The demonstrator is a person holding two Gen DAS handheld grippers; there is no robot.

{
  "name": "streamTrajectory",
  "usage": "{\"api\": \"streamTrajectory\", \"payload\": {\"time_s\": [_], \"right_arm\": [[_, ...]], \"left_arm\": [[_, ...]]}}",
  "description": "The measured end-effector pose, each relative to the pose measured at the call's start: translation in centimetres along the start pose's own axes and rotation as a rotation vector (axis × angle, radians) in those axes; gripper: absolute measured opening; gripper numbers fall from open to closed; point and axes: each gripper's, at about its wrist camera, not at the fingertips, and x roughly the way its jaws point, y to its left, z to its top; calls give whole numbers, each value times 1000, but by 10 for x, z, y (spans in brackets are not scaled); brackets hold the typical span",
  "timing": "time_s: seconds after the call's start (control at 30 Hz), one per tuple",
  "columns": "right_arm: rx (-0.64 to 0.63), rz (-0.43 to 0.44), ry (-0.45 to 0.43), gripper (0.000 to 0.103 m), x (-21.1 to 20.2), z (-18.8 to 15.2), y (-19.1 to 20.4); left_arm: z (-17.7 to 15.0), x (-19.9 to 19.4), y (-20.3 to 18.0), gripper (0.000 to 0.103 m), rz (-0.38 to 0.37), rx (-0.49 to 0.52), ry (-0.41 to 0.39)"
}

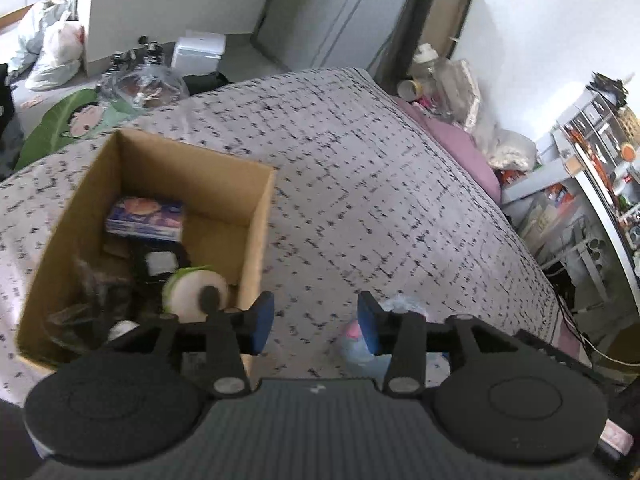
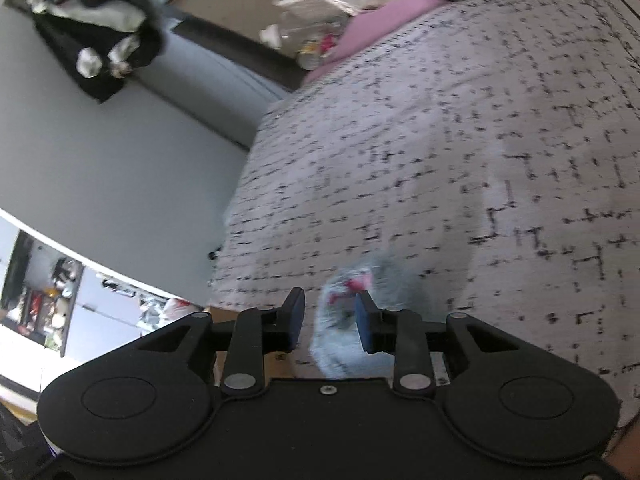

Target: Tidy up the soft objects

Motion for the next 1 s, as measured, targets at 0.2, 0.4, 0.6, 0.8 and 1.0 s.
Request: {"api": "streamTrajectory", "payload": {"time_s": [0.2,0.4,0.6,0.8,1.0], "right_arm": [[46,-60,17,30,10,2,-14],[67,-90,50,38,20,2,-21],[90,-112,73,39,34,-3,-28],[111,-122,79,31,39,-4,-33],[107,-123,81,27,41,-4,-33]], "left_arm": [[0,21,-15,45,-10,14,32],[0,46,-28,45,-22,28,68],[-4,74,-40,45,-22,51,107],[-9,94,-48,45,-14,63,129],[-16,103,-46,42,-17,65,119]]}}
